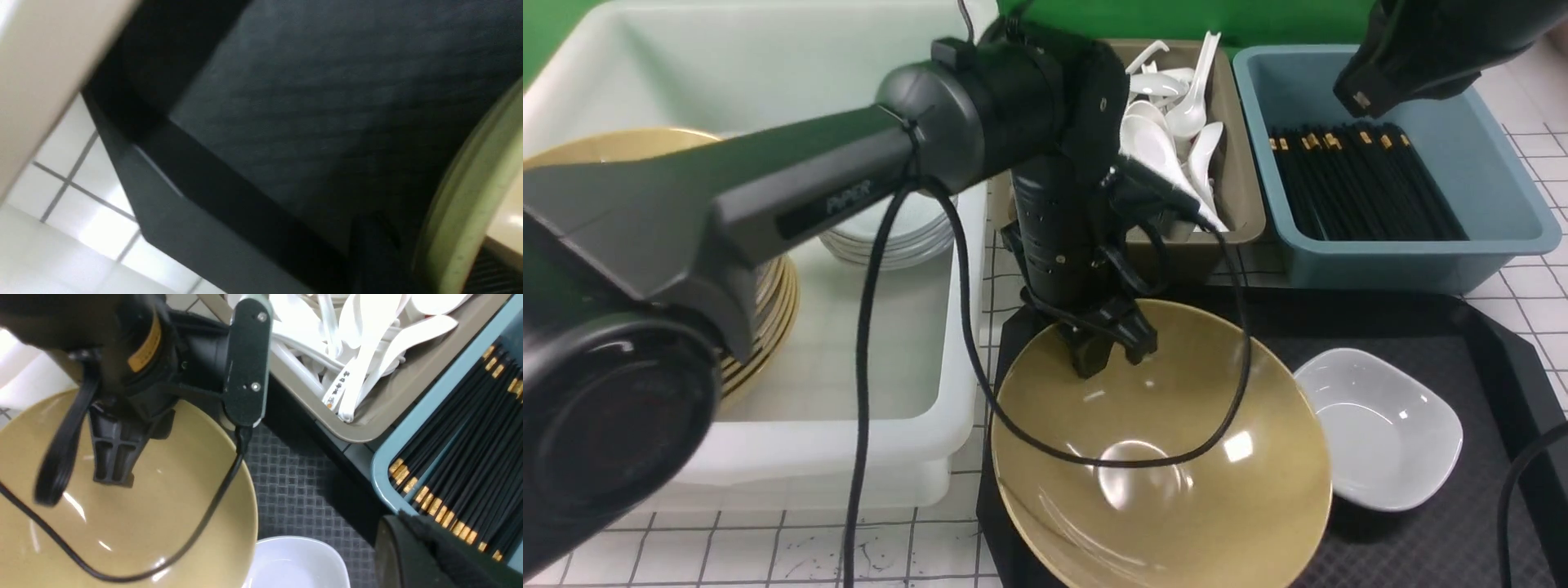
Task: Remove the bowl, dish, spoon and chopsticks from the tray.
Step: Use the left arm to grab the yellow noodle bowl on the left, then use the left arm to put the noodle bowl into the large storage box on the left
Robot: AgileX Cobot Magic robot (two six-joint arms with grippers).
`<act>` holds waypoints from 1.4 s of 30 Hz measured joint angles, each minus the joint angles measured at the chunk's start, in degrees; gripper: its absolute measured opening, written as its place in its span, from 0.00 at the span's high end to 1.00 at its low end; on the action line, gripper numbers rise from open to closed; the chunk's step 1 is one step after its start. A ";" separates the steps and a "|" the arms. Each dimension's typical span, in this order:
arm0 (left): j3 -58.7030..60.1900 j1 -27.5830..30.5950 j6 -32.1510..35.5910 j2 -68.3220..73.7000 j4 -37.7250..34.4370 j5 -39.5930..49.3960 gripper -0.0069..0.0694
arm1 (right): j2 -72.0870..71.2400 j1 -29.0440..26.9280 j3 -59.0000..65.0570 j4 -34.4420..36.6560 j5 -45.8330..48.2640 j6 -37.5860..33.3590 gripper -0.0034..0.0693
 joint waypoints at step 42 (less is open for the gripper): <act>27.49 68.18 -4.32 -47.46 -14.73 -9.35 0.90 | -7.41 20.67 0.00 -0.23 0.34 -4.27 0.89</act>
